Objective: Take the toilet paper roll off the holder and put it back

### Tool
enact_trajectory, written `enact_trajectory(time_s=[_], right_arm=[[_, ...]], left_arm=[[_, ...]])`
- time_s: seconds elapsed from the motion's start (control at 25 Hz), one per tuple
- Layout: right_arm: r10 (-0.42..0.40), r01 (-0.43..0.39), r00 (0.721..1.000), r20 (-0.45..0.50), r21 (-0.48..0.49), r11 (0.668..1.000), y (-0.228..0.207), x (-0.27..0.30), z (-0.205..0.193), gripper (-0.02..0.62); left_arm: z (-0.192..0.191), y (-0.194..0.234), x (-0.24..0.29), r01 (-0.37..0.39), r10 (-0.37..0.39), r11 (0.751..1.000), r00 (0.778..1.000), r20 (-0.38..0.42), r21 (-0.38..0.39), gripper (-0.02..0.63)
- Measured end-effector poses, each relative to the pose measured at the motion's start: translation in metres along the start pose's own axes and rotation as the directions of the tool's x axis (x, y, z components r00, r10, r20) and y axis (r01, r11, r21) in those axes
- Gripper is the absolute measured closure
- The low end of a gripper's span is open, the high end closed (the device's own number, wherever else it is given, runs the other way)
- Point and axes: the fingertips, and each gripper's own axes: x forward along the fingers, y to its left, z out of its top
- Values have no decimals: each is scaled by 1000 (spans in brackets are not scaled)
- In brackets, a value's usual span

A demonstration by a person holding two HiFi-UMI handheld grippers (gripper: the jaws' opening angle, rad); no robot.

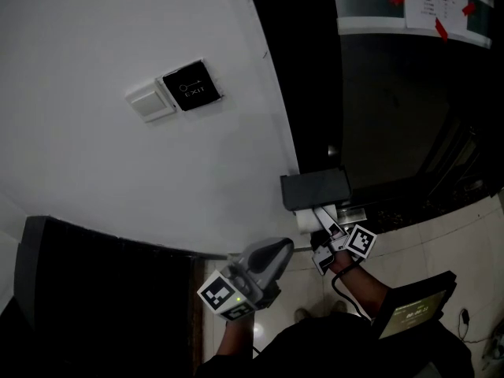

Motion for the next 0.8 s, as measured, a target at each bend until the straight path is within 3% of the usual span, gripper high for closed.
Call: enact_trajectory(time_s=[0.24,0.36,0.52,0.68,0.8], right_arm=[[17,-17,1000,-22,-7,1000,3,-5,0,120],[31,-32,999,-44,-10,999,4,-9,-3,87],[4,-7,998,-61,-48,999,4,-27,-6,87],[-74,63,995,-64,-162,985,1,-62,1,87],[-93,82,995,-20,-321,944,25,-84,31,104]], left_arm=[[-4,4,-1,4,-4,1000,1000,-15,-1,606],[-7,7,0,9,-10,1000,1000,-16,-13,606],[-11,8,6,22,-22,1000,1000,-21,-17,606],[-15,9,10,34,-35,999,999,-26,-18,606],[-12,9,15,40,-41,999,999,-16,-19,606]])
